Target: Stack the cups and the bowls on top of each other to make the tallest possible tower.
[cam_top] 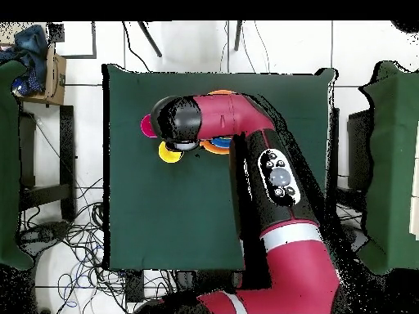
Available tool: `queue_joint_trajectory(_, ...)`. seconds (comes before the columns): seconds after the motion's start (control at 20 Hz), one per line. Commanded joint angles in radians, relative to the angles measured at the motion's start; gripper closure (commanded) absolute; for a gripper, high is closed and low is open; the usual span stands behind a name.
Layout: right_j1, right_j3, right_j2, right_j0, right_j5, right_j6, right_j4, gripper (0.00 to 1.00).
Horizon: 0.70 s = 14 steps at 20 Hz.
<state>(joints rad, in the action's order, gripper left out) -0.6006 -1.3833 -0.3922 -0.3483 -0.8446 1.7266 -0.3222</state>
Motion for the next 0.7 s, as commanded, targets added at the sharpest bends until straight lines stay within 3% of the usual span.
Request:
queue_joint_trajectory(0.05, 0.088, 0.003, 0.031, 0.028, -0.007, 0.015, -0.058, 0.00)
queue_joint_trajectory(0.7, 0.139, 0.019, 0.056, 0.039, 0.040, 0.012, -0.100, 0.00)
